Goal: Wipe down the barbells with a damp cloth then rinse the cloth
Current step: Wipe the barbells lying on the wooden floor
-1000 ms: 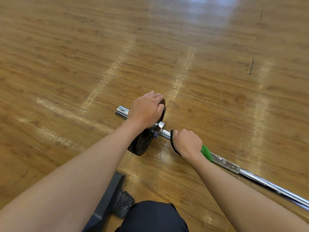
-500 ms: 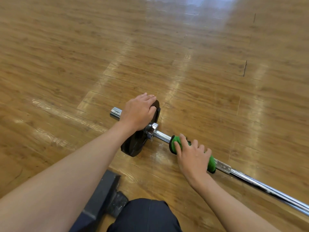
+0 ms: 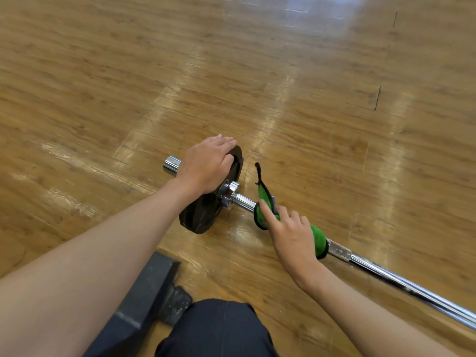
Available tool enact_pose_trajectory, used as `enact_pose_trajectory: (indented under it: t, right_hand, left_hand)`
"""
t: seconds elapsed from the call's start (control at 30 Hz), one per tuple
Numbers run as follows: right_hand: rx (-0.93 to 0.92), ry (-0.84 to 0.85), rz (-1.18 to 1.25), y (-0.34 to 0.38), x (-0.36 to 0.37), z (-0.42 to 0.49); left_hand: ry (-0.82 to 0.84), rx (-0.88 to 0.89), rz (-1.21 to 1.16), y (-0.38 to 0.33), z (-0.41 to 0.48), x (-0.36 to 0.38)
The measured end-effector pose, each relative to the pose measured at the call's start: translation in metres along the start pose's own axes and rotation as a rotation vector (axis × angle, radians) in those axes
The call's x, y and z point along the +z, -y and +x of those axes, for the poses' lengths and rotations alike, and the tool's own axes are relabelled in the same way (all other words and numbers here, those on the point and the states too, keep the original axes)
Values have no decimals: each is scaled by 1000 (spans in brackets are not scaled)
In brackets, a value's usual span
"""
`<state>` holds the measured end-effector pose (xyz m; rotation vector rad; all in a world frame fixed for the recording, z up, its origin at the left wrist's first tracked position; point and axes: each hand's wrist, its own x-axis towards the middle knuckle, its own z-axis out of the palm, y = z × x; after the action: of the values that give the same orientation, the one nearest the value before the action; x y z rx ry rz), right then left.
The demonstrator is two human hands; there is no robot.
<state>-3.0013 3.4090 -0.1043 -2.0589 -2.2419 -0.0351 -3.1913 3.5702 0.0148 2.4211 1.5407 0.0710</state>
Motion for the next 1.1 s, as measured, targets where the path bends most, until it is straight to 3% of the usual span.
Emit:
enact_pose_trajectory:
  t: [0.13,0.27,0.33,0.47,0.63,0.83,1.03,1.1]
  right_hand:
    - [162,53,63,-2,-14,0]
    - [501,312,297,13,-26,52]
    - [469,355,374,32,-23,76]
    - [222,109,278,61,-12,74]
    - [24,33,177,15,-5,23]
    - [139,11,86,-28,-12,-25]
    - [471,360,328,1,-25,40]
    - [492,329,343,9,-26,49]
  left_hand:
    - [-11,-4,7,0,-4,1]
    - [-18,-7,19,-2,-5,2]
    - [-21,-9,24,-2,-3,2]
    - [-33,-11,14,0,-2,4]
    - [-43,12,24,5,-5,5]
    - [-51,57,119,5,-4,5]
    - [-201,127,287,3,-10,9]
    - [-263,213,368,-4,-14,10]
